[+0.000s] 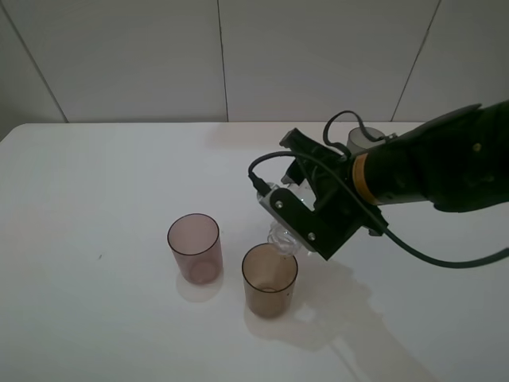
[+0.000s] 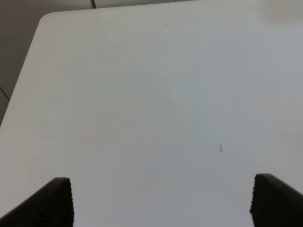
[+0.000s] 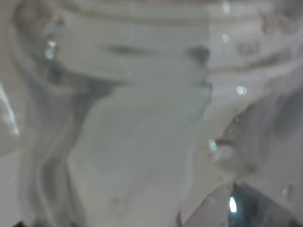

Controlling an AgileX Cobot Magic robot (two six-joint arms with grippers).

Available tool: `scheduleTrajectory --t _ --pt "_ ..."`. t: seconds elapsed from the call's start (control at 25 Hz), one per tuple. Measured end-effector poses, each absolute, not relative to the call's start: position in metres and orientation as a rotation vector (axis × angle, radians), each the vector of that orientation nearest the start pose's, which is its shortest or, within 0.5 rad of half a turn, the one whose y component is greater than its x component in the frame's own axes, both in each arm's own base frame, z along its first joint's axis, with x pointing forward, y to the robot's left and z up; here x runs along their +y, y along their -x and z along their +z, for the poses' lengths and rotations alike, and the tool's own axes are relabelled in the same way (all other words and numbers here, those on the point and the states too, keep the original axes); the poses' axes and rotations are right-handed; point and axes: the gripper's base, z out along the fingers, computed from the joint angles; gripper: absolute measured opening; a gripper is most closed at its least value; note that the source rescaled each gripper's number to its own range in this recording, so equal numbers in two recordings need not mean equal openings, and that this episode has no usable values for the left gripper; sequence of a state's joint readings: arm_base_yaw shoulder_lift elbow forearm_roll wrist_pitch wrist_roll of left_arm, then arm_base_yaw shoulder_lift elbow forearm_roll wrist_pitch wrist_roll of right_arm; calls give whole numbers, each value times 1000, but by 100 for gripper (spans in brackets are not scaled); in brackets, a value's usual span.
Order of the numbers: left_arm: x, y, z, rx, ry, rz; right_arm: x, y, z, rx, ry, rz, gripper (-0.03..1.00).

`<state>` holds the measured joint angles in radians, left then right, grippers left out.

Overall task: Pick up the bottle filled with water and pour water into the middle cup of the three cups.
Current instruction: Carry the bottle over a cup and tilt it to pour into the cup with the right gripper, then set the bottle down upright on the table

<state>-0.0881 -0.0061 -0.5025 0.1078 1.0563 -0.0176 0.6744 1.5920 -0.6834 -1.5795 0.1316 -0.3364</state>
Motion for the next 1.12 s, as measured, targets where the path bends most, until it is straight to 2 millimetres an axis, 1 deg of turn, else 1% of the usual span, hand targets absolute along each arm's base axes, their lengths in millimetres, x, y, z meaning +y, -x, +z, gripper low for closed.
scheduleTrajectory --t 0.24,0.48,0.68,1.12 --pt "9 5 279 2026 -66 62 179 -234 171 762 2368 -716 3" --pt "9 5 279 2026 -66 62 178 -235 172 875 2309 -689 3" --pt "9 5 279 2026 -66 62 183 -231 172 861 2310 -688 3" --pt "9 5 279 2026 -66 62 181 -233 172 873 2309 -724 3"
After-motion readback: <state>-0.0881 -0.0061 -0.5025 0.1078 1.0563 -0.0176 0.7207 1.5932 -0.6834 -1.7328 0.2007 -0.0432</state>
